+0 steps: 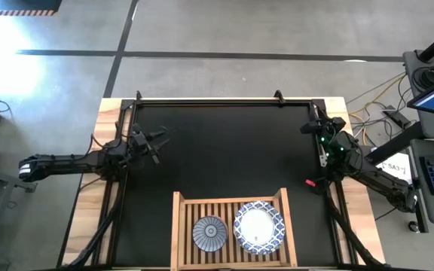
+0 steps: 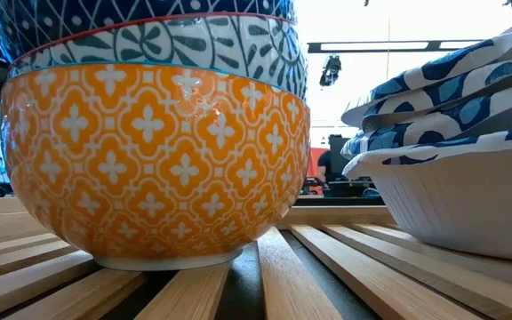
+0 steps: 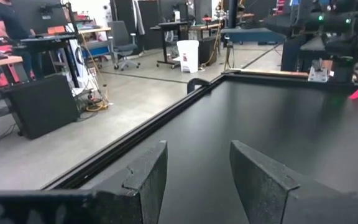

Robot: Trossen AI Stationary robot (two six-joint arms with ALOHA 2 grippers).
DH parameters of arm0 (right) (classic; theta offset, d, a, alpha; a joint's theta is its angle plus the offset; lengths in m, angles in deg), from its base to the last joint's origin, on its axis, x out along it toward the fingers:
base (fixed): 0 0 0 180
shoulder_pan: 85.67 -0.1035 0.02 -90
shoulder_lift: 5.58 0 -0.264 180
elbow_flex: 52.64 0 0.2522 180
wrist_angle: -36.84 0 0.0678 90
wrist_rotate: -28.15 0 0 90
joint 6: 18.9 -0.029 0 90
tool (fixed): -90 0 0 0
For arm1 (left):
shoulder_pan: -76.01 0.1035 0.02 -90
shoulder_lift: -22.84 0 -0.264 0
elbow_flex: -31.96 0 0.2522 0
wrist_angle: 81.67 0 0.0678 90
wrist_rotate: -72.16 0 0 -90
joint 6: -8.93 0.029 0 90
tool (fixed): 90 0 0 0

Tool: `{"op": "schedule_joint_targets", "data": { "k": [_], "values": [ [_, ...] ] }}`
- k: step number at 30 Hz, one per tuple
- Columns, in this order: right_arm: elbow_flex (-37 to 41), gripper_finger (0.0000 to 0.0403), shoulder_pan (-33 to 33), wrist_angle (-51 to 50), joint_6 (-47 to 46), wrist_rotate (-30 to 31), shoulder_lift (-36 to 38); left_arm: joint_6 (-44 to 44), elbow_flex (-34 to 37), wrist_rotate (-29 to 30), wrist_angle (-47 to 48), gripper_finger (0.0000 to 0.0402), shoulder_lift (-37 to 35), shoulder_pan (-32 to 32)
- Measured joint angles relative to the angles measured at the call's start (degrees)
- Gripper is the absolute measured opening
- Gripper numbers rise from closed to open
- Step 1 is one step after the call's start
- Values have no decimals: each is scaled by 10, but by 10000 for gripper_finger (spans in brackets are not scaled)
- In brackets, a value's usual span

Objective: Place and stack bowls onto a shelf
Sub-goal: Return to Home Position

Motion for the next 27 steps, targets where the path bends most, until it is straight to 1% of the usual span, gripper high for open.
{"op": "schedule_joint_targets", "data": {
  "k": [3,6,13,16,19,23,27],
  "values": [
    [0,169,0,0,0,0,0,0,-2,0,0,158,0,0],
    [0,169,0,0,0,0,0,0,-2,0,1,158,-21,0],
    [0,169,0,0,0,0,0,4,-2,0,1,158,-122,19],
    [0,169,0,0,0,0,0,37,-2,3,4,158,-162,29],
    [0,169,0,0,0,0,0,53,-2,6,8,158,-160,30],
    [0,169,0,0,0,0,0,53,-2,5,60,158,-161,31],
    [0,169,0,0,0,0,0,44,-1,4,86,158,-161,32]
  ]
}}
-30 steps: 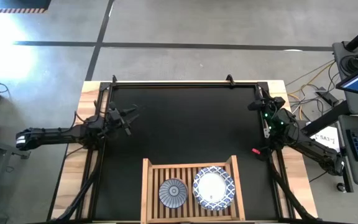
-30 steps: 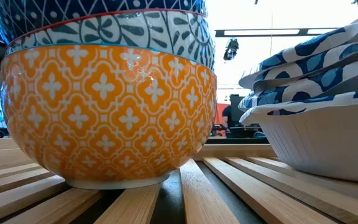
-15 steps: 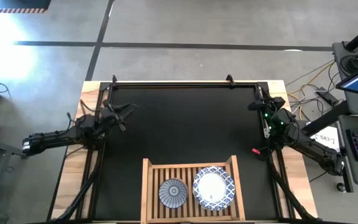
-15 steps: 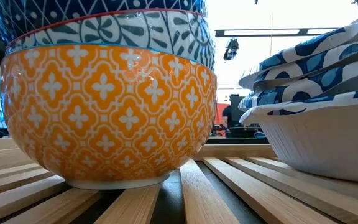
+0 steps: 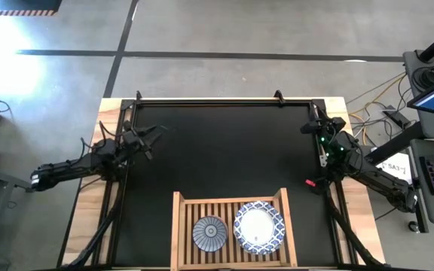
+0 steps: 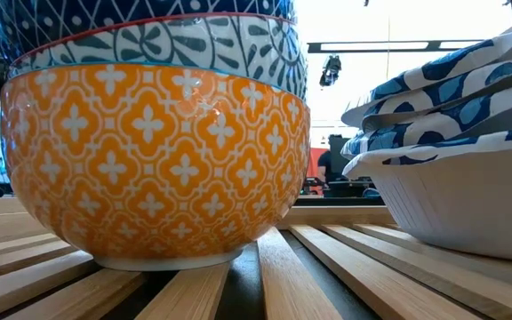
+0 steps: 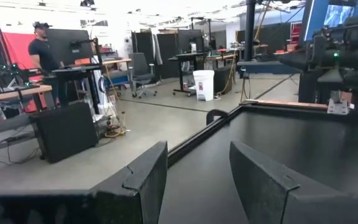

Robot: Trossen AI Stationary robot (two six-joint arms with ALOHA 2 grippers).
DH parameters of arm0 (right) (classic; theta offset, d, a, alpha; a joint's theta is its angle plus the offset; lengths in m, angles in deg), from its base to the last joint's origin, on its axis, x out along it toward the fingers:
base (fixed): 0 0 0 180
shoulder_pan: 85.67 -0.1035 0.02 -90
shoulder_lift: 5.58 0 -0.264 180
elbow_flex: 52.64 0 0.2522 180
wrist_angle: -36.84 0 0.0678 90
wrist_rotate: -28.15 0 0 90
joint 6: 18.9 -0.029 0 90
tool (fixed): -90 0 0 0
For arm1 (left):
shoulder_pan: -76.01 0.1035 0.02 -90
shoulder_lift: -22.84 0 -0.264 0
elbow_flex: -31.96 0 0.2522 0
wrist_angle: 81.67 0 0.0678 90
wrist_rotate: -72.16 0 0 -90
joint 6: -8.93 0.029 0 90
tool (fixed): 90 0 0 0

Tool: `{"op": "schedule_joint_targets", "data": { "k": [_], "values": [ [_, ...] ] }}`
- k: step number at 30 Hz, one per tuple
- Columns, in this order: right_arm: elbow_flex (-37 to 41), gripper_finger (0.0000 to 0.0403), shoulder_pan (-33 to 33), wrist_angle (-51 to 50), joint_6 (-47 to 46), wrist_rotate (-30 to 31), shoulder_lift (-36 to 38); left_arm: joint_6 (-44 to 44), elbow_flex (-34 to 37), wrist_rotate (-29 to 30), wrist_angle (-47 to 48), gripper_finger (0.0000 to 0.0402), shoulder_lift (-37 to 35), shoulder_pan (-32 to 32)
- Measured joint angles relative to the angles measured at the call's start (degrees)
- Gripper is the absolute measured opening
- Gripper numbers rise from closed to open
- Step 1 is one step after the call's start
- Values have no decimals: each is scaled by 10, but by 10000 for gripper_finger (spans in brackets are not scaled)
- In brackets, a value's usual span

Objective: Place and stack bowls onto a shelf
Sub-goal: Return to Home Position

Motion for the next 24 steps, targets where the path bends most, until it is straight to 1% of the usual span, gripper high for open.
{"op": "schedule_joint_targets", "data": {
  "k": [24],
  "values": [
    [0,169,0,0,0,0,0,-1,0,0,-3,158,6,0]
  ]
}}
